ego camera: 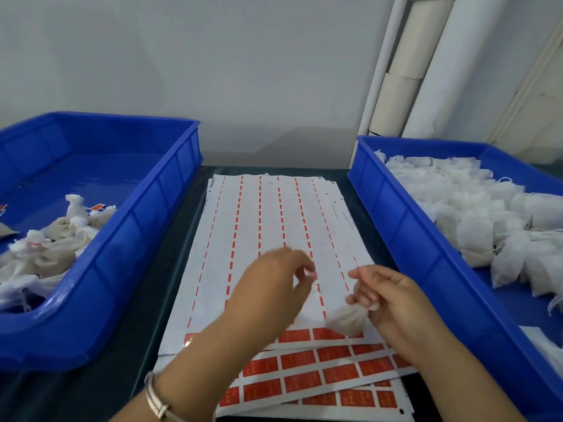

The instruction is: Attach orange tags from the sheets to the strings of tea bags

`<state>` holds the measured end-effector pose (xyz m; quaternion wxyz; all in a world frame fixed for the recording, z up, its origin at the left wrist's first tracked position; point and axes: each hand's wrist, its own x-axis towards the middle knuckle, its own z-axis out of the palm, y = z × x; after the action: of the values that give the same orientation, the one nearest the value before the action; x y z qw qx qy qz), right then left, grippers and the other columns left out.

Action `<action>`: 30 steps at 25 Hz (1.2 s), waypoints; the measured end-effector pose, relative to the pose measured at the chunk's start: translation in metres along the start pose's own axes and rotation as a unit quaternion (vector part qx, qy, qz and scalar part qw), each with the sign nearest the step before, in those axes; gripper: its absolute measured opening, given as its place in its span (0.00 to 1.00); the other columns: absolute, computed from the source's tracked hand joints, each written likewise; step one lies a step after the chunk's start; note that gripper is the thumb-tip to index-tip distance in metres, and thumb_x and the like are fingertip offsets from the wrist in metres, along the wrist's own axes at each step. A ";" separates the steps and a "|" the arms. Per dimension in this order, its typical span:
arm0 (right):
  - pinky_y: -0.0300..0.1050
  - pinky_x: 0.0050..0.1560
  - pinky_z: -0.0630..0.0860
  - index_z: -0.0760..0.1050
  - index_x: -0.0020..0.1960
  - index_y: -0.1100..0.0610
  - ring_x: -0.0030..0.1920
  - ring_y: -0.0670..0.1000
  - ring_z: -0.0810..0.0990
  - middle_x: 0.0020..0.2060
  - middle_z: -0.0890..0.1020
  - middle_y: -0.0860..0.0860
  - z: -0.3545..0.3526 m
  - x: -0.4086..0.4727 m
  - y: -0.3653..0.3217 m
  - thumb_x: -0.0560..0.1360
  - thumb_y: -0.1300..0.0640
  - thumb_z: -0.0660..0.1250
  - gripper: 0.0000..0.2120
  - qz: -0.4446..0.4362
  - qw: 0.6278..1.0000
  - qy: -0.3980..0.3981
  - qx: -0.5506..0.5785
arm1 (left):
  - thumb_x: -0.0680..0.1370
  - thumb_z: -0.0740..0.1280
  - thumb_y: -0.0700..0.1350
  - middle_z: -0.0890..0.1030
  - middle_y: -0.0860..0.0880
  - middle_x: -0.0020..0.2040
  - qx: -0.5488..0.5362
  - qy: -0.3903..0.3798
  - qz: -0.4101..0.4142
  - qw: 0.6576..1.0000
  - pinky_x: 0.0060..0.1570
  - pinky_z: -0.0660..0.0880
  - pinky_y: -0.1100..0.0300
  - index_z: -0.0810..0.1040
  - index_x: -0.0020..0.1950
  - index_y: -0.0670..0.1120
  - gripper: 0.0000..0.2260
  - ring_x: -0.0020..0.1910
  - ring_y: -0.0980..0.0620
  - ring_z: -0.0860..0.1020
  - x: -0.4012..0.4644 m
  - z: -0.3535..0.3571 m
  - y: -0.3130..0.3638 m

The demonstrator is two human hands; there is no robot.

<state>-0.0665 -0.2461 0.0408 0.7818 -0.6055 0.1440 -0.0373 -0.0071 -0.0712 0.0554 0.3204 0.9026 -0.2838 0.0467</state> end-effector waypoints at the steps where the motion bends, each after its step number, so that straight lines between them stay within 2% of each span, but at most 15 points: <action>1: 0.42 0.34 0.74 0.82 0.37 0.59 0.25 0.47 0.68 0.22 0.67 0.51 -0.006 -0.001 0.001 0.69 0.56 0.65 0.09 0.003 1.000 0.024 0.008 | 0.76 0.64 0.55 0.75 0.61 0.54 -0.030 -0.043 -0.041 0.998 0.49 0.67 0.74 0.75 0.57 0.59 0.10 0.48 0.62 0.72 -0.011 0.012 0.001; 3: 0.39 0.25 0.69 0.80 0.40 0.62 0.22 0.46 0.64 0.22 0.65 0.51 -0.014 -0.005 0.002 0.73 0.59 0.64 0.09 0.004 0.998 0.057 0.004 | 0.74 0.64 0.61 0.68 0.61 0.68 -0.011 -0.142 -0.065 0.988 0.64 0.65 0.61 0.69 0.64 0.60 0.19 0.63 0.59 0.69 -0.029 0.039 0.007; 5: 0.37 0.20 0.64 0.77 0.41 0.64 0.20 0.46 0.63 0.21 0.65 0.51 -0.020 -0.008 0.006 0.76 0.61 0.62 0.09 0.014 0.997 0.079 -0.012 | 0.73 0.62 0.65 0.54 0.60 0.76 0.048 -0.187 -0.058 0.980 0.71 0.52 0.53 0.59 0.73 0.59 0.30 0.74 0.53 0.55 -0.034 0.060 0.008; 6: 0.37 0.19 0.63 0.76 0.41 0.65 0.19 0.45 0.62 0.21 0.65 0.51 -0.022 -0.011 0.007 0.77 0.62 0.62 0.10 0.022 0.996 0.086 -0.026 | 0.73 0.62 0.66 0.51 0.59 0.76 0.072 -0.191 -0.057 0.977 0.71 0.48 0.52 0.55 0.74 0.59 0.33 0.75 0.52 0.52 -0.033 0.065 0.008; 8: 0.37 0.18 0.63 0.74 0.37 0.63 0.18 0.45 0.64 0.20 0.68 0.51 -0.024 -0.015 0.008 0.77 0.61 0.63 0.11 0.052 0.993 0.092 -0.058 | 0.74 0.62 0.65 0.53 0.58 0.76 0.091 -0.180 -0.050 0.978 0.71 0.47 0.52 0.57 0.73 0.58 0.31 0.75 0.52 0.53 -0.030 0.070 0.005; 10: 0.37 0.20 0.68 0.72 0.36 0.60 0.19 0.47 0.73 0.22 0.76 0.51 -0.025 -0.016 0.010 0.76 0.59 0.66 0.11 0.094 0.979 0.102 -0.149 | 0.75 0.61 0.62 0.57 0.58 0.76 0.091 -0.175 -0.046 0.979 0.71 0.49 0.53 0.62 0.72 0.58 0.27 0.75 0.53 0.56 -0.030 0.073 0.001; 12: 0.37 0.26 0.75 0.73 0.38 0.58 0.28 0.47 0.83 0.30 0.83 0.47 -0.027 -0.014 0.013 0.75 0.56 0.68 0.09 0.120 0.950 0.114 -0.264 | 0.77 0.61 0.59 0.59 0.59 0.75 0.086 -0.162 -0.045 0.982 0.71 0.51 0.54 0.65 0.71 0.57 0.23 0.74 0.55 0.58 -0.032 0.075 -0.002; 15: 0.35 0.30 0.75 0.75 0.44 0.52 0.33 0.42 0.83 0.37 0.83 0.43 -0.027 -0.011 0.012 0.74 0.52 0.69 0.05 0.146 0.911 0.091 -0.374 | 0.79 0.60 0.56 0.61 0.59 0.74 0.075 -0.124 -0.056 0.988 0.71 0.53 0.56 0.66 0.70 0.57 0.20 0.73 0.56 0.60 -0.033 0.075 -0.005; 17: 0.33 0.31 0.75 0.74 0.47 0.48 0.37 0.42 0.82 0.43 0.80 0.41 -0.024 -0.011 0.011 0.73 0.51 0.70 0.06 0.150 0.894 0.073 -0.416 | 0.79 0.60 0.56 0.61 0.60 0.74 0.059 -0.104 -0.078 0.990 0.70 0.58 0.57 0.65 0.71 0.58 0.20 0.72 0.56 0.63 -0.035 0.075 -0.007; 20: 0.35 0.34 0.77 0.73 0.50 0.47 0.42 0.44 0.82 0.49 0.80 0.44 -0.017 -0.013 0.012 0.73 0.53 0.71 0.10 0.162 0.897 0.066 -0.405 | 0.79 0.59 0.55 0.63 0.60 0.73 0.037 -0.081 -0.110 0.990 0.67 0.63 0.59 0.62 0.72 0.59 0.21 0.69 0.57 0.67 -0.037 0.075 -0.009; 23: 0.38 0.37 0.80 0.75 0.46 0.48 0.39 0.44 0.84 0.44 0.83 0.44 -0.015 -0.016 0.010 0.72 0.53 0.71 0.06 0.177 0.910 0.045 -0.372 | 0.80 0.58 0.54 0.68 0.59 0.70 0.013 -0.058 -0.137 0.989 0.63 0.68 0.61 0.62 0.72 0.59 0.20 0.65 0.57 0.72 -0.037 0.074 -0.010; 26: 0.39 0.36 0.80 0.77 0.48 0.49 0.38 0.44 0.85 0.40 0.85 0.45 -0.013 -0.018 0.006 0.72 0.52 0.72 0.07 0.188 0.925 0.001 -0.330 | 0.79 0.59 0.56 0.73 0.60 0.66 -0.027 -0.028 -0.165 0.985 0.60 0.71 0.62 0.64 0.71 0.60 0.20 0.60 0.58 0.75 -0.034 0.069 -0.010; 29: 0.42 0.39 0.81 0.80 0.50 0.52 0.38 0.46 0.85 0.40 0.86 0.46 -0.010 -0.020 0.004 0.73 0.54 0.71 0.07 0.176 0.947 -0.020 -0.267 | 0.77 0.62 0.57 0.70 0.61 0.68 -0.044 0.003 -0.164 0.985 0.63 0.68 0.62 0.66 0.69 0.61 0.20 0.64 0.59 0.71 -0.035 0.063 -0.008; 30: 0.40 0.36 0.80 0.80 0.50 0.54 0.34 0.44 0.84 0.40 0.86 0.47 -0.009 -0.020 0.003 0.73 0.56 0.70 0.07 0.168 0.958 -0.018 -0.233 | 0.76 0.62 0.57 0.69 0.62 0.68 -0.039 0.016 -0.150 0.988 0.64 0.65 0.64 0.67 0.68 0.62 0.19 0.64 0.62 0.69 -0.036 0.062 -0.006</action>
<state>-0.0885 -0.2487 0.0393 0.6163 -0.7386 0.2341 0.1405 -0.0402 -0.0876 -0.0067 0.3630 0.9209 -0.1420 0.0019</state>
